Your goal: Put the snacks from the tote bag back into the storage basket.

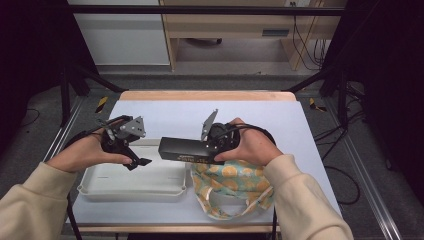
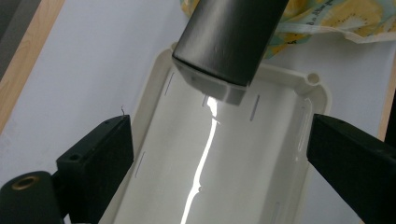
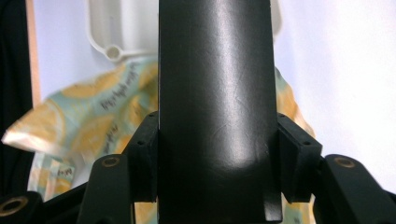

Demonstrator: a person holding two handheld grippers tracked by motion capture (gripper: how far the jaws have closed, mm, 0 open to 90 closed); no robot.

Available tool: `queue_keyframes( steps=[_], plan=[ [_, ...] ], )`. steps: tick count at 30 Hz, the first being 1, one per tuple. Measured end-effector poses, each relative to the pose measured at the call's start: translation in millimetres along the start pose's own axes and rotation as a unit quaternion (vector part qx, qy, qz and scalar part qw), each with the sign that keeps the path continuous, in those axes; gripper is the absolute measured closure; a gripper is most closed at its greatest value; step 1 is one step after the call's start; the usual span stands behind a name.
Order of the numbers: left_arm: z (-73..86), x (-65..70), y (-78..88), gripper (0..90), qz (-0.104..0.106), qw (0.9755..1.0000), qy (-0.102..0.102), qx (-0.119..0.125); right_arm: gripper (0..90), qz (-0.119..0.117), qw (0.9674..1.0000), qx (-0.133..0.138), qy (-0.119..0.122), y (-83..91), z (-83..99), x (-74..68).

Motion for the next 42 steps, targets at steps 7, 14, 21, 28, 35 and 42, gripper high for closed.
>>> queue_keyframes(
  steps=[7, 14, 21, 28, 35, 42],
  plan=[
    [-3.7, 0.8, -7.8, 8.5, 0.022, 0.9992, -0.024, -0.022, 43.4, -0.017, 0.9996, -0.006, 0.022, -12.8, -20.8, -13.8],
    [-4.2, 5.6, -10.7, 11.4, 0.035, 0.9978, -0.041, -0.038, 43.4, -0.025, 0.9993, -0.003, 0.027, -18.5, -31.5, -19.8],
    [-1.4, 12.6, -16.1, 14.2, 0.059, 0.9938, -0.069, -0.065, 43.3, -0.031, 0.999, -0.004, 0.032, -17.3, -33.4, -24.0],
    [0.1, 16.9, -25.8, 17.1, 0.067, 0.9903, -0.088, -0.085, 43.4, -0.033, 0.9989, -0.007, 0.032, -15.8, -33.1, -25.9],
    [0.3, 20.9, -30.9, 25.0, 0.078, 0.9863, -0.107, -0.098, 43.3, -0.037, 0.9986, -0.009, 0.036, -17.1, -34.1, -28.3],
    [1.3, 21.5, -33.8, 33.9, 0.079, 0.9845, -0.117, -0.104, 43.3, -0.041, 0.9984, -0.008, 0.039, -18.6, -35.1, -28.9]
  ],
)
Point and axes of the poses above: each handheld gripper's, and its own axes: y roughly backward along the jaws, z roughly out of its underside, x roughly to its right, the point moved 10 cm from there along -y, roughly forward along the jaws, and after that the axes turned 6 degrees about -y, right-handed, at the moved point
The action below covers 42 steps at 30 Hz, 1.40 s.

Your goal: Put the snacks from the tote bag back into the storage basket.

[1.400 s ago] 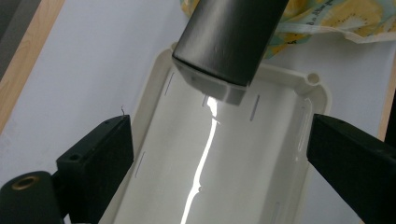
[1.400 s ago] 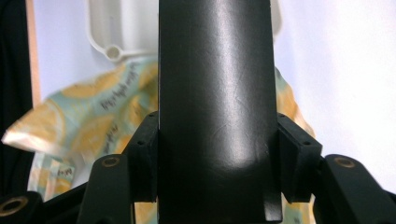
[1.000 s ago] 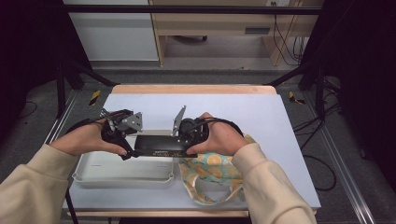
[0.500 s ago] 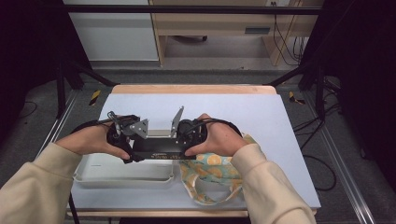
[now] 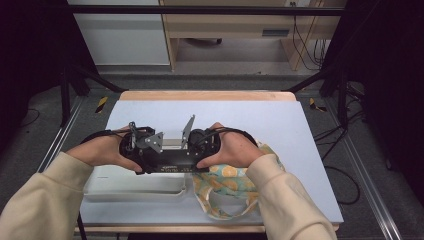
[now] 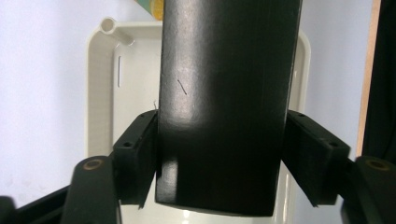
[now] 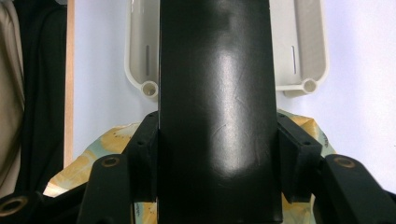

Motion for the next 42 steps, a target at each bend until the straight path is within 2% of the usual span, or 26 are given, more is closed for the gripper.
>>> queue_keyframes(
  steps=[4, 10, 20, 22, 24, 26, 28, 29, 32, 36, 37, 38, 39, 42],
  plan=[
    [-0.1, 0.4, -1.5, 38.6, 0.002, 1.0, -0.002, -0.005, 43.3, -0.004, 1.0, -0.002, 0.002, -1.4, -0.5, -0.9],
    [0.6, 0.7, -2.2, 40.1, -0.002, 0.9999, -0.009, -0.014, 43.2, -0.003, 1.0, -0.004, 0.002, -2.5, -0.5, -1.4],
    [1.1, 3.8, -1.3, 43.2, 0.002, 1.0, -0.006, -0.003, 42.0, 0.001, 1.0, 0.002, 0.006, -5.5, 0.6, -2.9],
    [1.2, 3.4, -1.5, 43.4, 0.0, 1.0, -0.009, -0.003, 39.9, 0.004, 1.0, 0.007, -0.001, -6.4, 1.6, -2.1],
    [1.4, 2.7, -1.8, 43.5, -0.001, 1.0, -0.009, -0.002, 37.9, 0.008, 0.9999, 0.01, 0.003, -6.3, 1.2, -1.4],
    [3.1, 1.2, -2.5, 43.5, -0.001, 1.0, -0.007, -0.001, 29.2, 0.015, 0.9998, 0.014, -0.002, -4.7, 1.1, -0.9],
    [5.4, -0.5, -1.9, 43.5, -0.001, 1.0, -0.004, 0.004, 20.8, 0.027, 0.9993, 0.02, -0.018, 2.4, 2.2, 0.6],
    [6.5, -1.1, -1.4, 43.5, -0.001, 1.0, -0.004, 0.005, 17.8, 0.038, 0.9986, 0.027, -0.026, 5.7, 2.3, 2.2],
    [9.7, -2.4, 1.2, 43.4, -0.003, 1.0, 0.003, 0.008, 13.7, 0.047, 0.9965, 0.053, -0.044, 17.6, 3.3, 3.0],
    [14.3, -2.5, 7.6, 43.4, -0.007, 0.9997, 0.012, 0.018, 11.9, 0.056, 0.9914, 0.097, -0.068, 35.2, 6.9, 2.8],
    [15.6, -3.0, 9.4, 43.4, -0.01, 0.9996, 0.015, 0.02, 11.8, 0.063, 0.9898, 0.102, -0.077, 39.6, 10.1, 4.2],
    [15.6, -3.0, 9.4, 43.4, -0.01, 0.9996, 0.015, 0.02, 11.8, 0.063, 0.9898, 0.102, -0.077, 39.6, 10.1, 4.2],
    [17.0, -3.9, 11.6, 43.3, -0.013, 0.9995, 0.018, 0.023, 11.4, 0.076, 0.9858, 0.114, -0.096, 48.2, 17.1, 7.8],
    [24.4, -4.9, 18.5, 43.3, -0.019, 0.9991, 0.023, 0.031, 10.5, 0.098, 0.977, 0.132, -0.135, 59.5, 33.3, 15.4]
  ],
)
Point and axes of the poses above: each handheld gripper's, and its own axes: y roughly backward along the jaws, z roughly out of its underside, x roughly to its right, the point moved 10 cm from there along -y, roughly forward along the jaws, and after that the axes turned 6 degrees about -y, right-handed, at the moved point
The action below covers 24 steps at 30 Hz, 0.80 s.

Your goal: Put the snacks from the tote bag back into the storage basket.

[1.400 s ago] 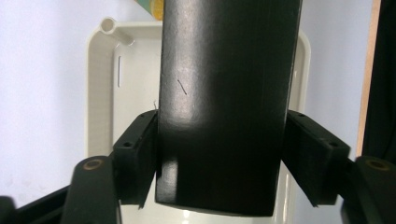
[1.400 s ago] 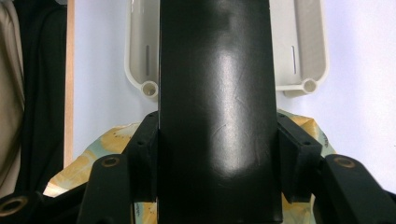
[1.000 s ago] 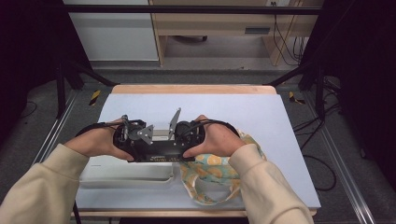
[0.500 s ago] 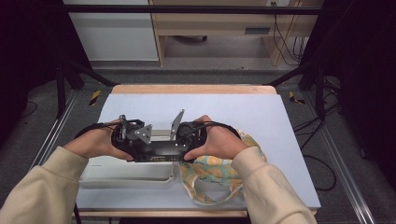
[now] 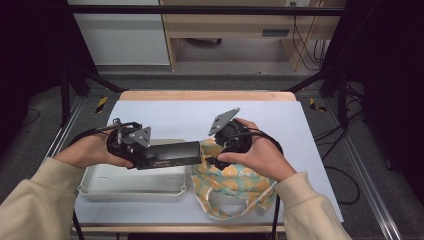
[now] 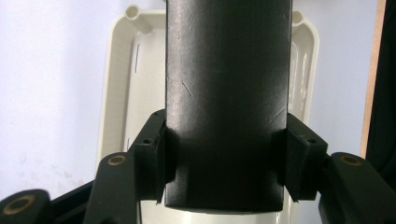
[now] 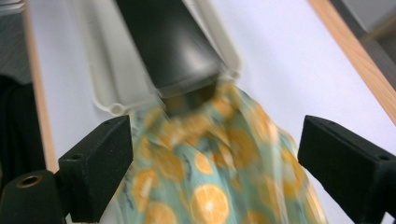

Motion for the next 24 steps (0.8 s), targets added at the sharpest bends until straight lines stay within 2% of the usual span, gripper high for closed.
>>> queue_keyframes(
  steps=[1, 2, 3, 4, 5, 7, 8, 10, 11, 13, 14, 15, 16, 17, 20, 24],
  plan=[
    [0.0, 0.0, 0.0, 43.4, 0.0, 1.0, 0.0, 0.0, 10.4, 0.009, 0.9998, 0.005, -0.016, 4.0, 4.8, 4.7],
    [2.3, 0.2, 1.2, 43.4, -0.001, 1.0, 0.003, 0.0, 10.4, 0.009, 0.9998, 0.005, -0.016, 4.0, 4.8, 4.7],
    [4.9, -0.4, 2.5, 43.4, -0.004, 1.0, 0.004, -0.003, 10.4, 0.018, 0.9993, 0.009, -0.031, 8.0, 10.1, 9.3],
    [7.4, -0.6, 3.8, 43.4, -0.006, 1.0, 0.007, -0.003, 10.1, 0.035, 0.9973, 0.018, -0.062, 16.0, 22.3, 18.4],
    [10.0, -0.8, 5.1, 43.4, -0.007, 0.9999, 0.008, -0.004, 10.1, 0.035, 0.9973, 0.018, -0.062, 16.0, 22.3, 18.4],
    [15.7, -0.8, 7.7, 43.4, -0.009, 0.9999, 0.012, -0.002, 9.7, 0.052, 0.9946, 0.028, -0.085, 23.1, 34.5, 25.4],
    [19.6, -0.8, 9.5, 43.4, -0.01, 0.9998, 0.016, 0.001, 10.6, 0.068, 0.9917, 0.037, -0.102, 30.5, 46.5, 30.7],
    [21.7, -1.0, 10.4, 43.4, -0.01, 0.9998, 0.018, 0.003, 12.2, 0.09, 0.9876, 0.052, -0.118, 38.1, 57.0, 36.2],
    [23.8, -0.9, 11.4, 43.4, -0.01, 0.9998, 0.019, 0.003, 12.2, 0.09, 0.9876, 0.052, -0.118, 38.1, 57.0, 36.2],
    [28.1, -0.6, 13.3, 43.4, -0.013, 0.9997, 0.022, 0.005, 12.6, 0.107, 0.9831, 0.064, -0.134, 45.0, 68.3, 40.8],
    [31.4, 0.1, 14.5, 43.4, -0.013, 0.9997, 0.021, 0.005, 13.1, 0.122, 0.9782, 0.077, -0.149, 50.0, 80.3, 43.9],
    [31.4, 0.1, 14.5, 43.4, -0.013, 0.9997, 0.021, 0.005, 13.6, 0.129, 0.9763, 0.079, -0.154, 52.2, 87.4, 45.4],
    [33.5, 0.9, 15.0, 43.4, -0.013, 0.9997, 0.022, 0.005, 14.8, 0.141, 0.9727, 0.085, -0.163, 54.4, 94.6, 47.3],
    [35.6, 1.3, 15.8, 43.4, -0.014, 0.9997, 0.02, 0.004, 14.8, 0.141, 0.9727, 0.085, -0.163, 54.4, 94.6, 47.3],
    [41.5, 1.7, 18.7, 43.4, -0.018, 0.9996, 0.023, 0.004, 15.4, 0.162, 0.964, 0.094, -0.189, 58.4, 119.1, 50.2],
    [47.0, 2.5, 20.5, 43.4, -0.02, 0.9995, 0.025, 0.006, 15.3, 0.175, 0.9565, 0.096, -0.212, 62.2, 144.0, 52.1]
  ],
)
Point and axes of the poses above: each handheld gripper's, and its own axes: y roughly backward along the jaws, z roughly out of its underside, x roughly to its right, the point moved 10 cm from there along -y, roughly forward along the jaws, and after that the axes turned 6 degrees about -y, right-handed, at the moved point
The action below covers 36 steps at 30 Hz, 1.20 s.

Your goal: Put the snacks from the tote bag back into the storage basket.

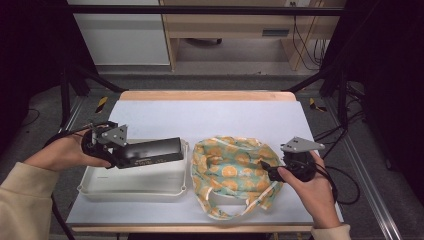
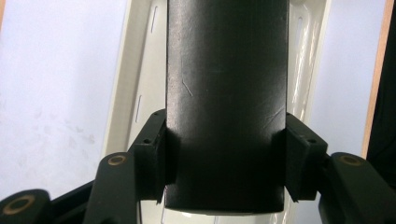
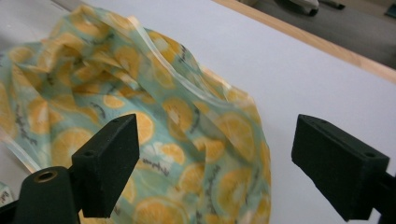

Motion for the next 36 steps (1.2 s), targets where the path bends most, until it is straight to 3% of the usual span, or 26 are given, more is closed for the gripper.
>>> queue_keyframes(
  steps=[1, 7, 16, 25, 30, 36],
  plan=[
    [1.1, 0.2, 0.3, 43.4, 0.0, 1.0, 0.0, -0.001, 15.0, 0.009, 0.9999, 0.0, -0.014, 2.0, 9.7, 6.3],
    [5.1, 2.2, 0.3, 43.4, 0.001, 1.0, -0.004, -0.004, 13.9, 0.035, 0.9988, 0.009, -0.032, 5.6, 26.6, 21.7],
    [15.8, 3.3, -3.3, 43.4, 0.001, 1.0, 0.0, -0.003, 13.1, 0.09, 0.9938, 0.023, -0.061, 7.4, 50.3, 49.3],
    [24.3, 5.2, -9.2, 43.4, 0.006, 1.0, 0.0, -0.006, 13.1, 0.112, 0.9898, 0.029, -0.084, 3.2, 70.8, 60.5],
    [23.7, 4.3, -13.3, 43.4, 0.008, 0.9999, -0.005, -0.007, 13.1, 0.127, 0.9859, 0.05, -0.097, 2.7, 76.8, 67.2],
    [23.9, 4.4, -18.4, 43.4, 0.013, 0.9999, -0.011, -0.004, 12.6, 0.128, 0.9842, 0.061, -0.106, -2.2, 85.1, 68.3]
  ],
)
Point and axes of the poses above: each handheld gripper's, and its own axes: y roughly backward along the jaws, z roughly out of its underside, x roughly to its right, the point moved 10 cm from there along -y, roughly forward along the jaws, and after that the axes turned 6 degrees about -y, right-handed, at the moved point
